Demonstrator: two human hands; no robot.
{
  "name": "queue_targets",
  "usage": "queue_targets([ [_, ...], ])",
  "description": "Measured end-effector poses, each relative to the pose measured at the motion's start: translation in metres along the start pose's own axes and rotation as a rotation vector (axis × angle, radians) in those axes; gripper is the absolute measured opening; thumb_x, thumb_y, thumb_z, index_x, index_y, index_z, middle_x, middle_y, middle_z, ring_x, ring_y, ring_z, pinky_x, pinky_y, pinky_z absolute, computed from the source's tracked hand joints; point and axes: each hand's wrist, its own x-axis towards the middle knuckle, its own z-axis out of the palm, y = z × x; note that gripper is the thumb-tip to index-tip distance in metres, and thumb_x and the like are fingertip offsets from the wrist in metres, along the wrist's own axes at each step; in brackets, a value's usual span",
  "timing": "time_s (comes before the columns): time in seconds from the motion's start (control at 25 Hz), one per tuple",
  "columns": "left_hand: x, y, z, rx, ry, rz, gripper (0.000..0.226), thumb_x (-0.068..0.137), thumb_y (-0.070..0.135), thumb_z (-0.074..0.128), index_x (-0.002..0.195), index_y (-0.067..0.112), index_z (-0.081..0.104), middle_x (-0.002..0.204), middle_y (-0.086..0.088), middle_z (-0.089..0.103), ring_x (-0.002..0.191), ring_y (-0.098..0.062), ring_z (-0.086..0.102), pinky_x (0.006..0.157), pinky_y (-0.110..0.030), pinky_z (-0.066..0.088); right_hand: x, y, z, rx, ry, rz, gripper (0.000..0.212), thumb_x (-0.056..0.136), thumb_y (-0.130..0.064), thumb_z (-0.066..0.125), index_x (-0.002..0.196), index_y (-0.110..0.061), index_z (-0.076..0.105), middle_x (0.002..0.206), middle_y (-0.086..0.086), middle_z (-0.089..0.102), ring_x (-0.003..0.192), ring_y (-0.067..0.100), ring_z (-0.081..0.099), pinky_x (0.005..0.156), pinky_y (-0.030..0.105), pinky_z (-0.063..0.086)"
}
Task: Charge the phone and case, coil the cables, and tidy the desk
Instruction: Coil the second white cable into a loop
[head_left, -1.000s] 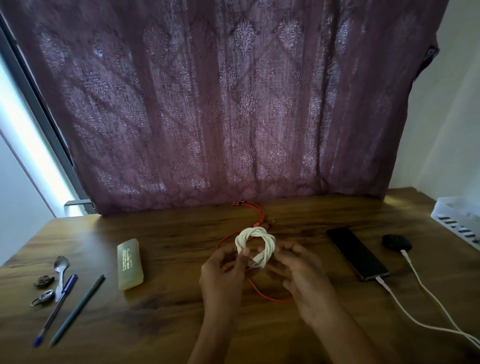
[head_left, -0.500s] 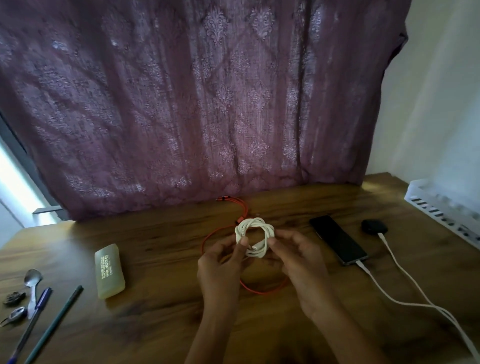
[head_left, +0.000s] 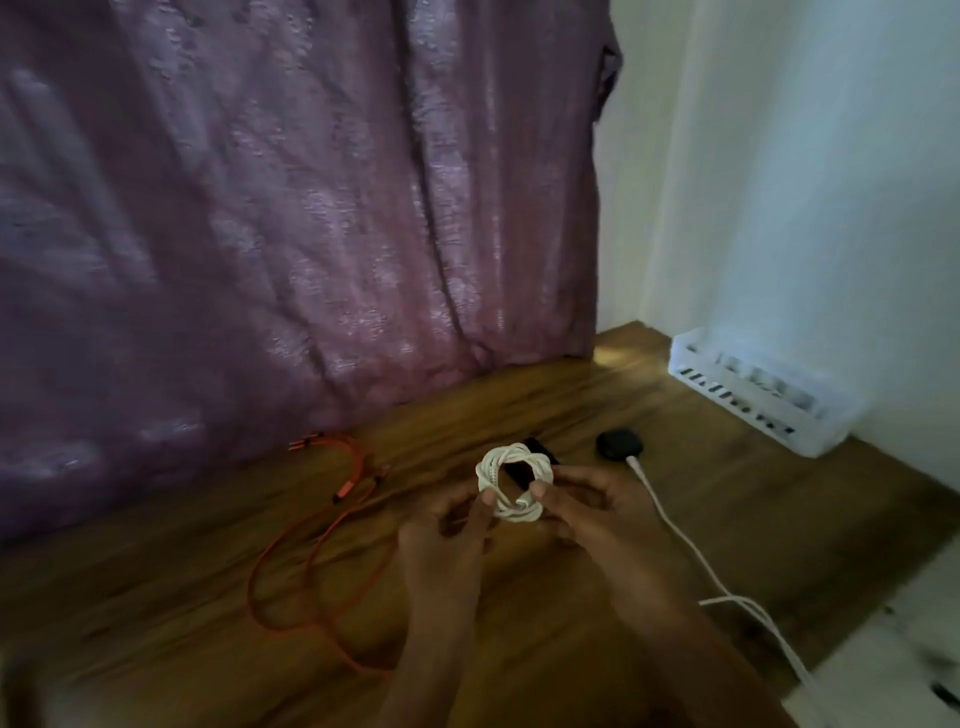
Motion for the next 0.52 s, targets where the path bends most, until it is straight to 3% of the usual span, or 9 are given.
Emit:
queue_targets([
  [0.2,0.039,-0.011,0.133,0.027,-0.133,-0.105,0.005,0.08,0.02,0.068,0.084,0.024,0.069,0.087,0.0,0.072,0.082,-0.014,0.067,0.073,-0.029,0.054,0.082,-0.021,-0.106,-0.017,0.155,0.01,0.019,0.072,-0.01,0.076,0.091,-0.009,0.07,0.087,0.013,0.074,0.078,0.022,0.072,0.069,0.032,0.058],
  [0.28,0.052,-0.016,0.192,0.031,-0.177,-0.118,0.007,0.081,0.019,0.069,0.083,0.025,0.068,0.083,0.003,0.072,0.079,-0.01,0.068,0.073,-0.025,0.055,0.11,-0.033,-0.153,-0.03,0.176,-0.014,0.021,0.073,-0.01,0.075,0.094,-0.006,0.07,0.084,0.01,0.075,0.078,0.022,0.073,0.068,0.03,0.058],
  [0.36,0.065,-0.019,0.241,0.041,-0.194,-0.112,0.008,0.081,0.017,0.069,0.088,0.019,0.068,0.079,0.005,0.07,0.071,-0.005,0.067,0.068,-0.02,0.055,0.134,-0.044,-0.191,-0.04,0.212,-0.019,0.022,0.074,-0.009,0.075,0.095,-0.006,0.07,0.083,0.007,0.075,0.076,0.019,0.073,0.064,0.025,0.058],
  [0.44,0.081,-0.025,0.295,0.112,-0.221,-0.119,0.015,0.08,0.021,0.069,0.095,0.018,0.068,0.082,0.009,0.068,0.078,-0.009,0.066,0.076,-0.029,0.055,0.166,-0.052,-0.233,-0.077,0.248,-0.023,0.02,0.074,-0.009,0.074,0.094,-0.009,0.071,0.082,0.003,0.075,0.075,0.015,0.072,0.061,0.021,0.057],
  [0.52,0.095,-0.029,0.338,0.149,-0.299,-0.142,0.019,0.083,0.023,0.066,0.101,0.018,0.065,0.088,0.01,0.064,0.082,-0.005,0.061,0.076,-0.025,0.052,0.198,-0.056,-0.267,-0.116,0.285,-0.003,0.021,0.074,-0.01,0.075,0.094,-0.01,0.069,0.083,0.004,0.075,0.073,0.014,0.072,0.062,0.022,0.057],
])
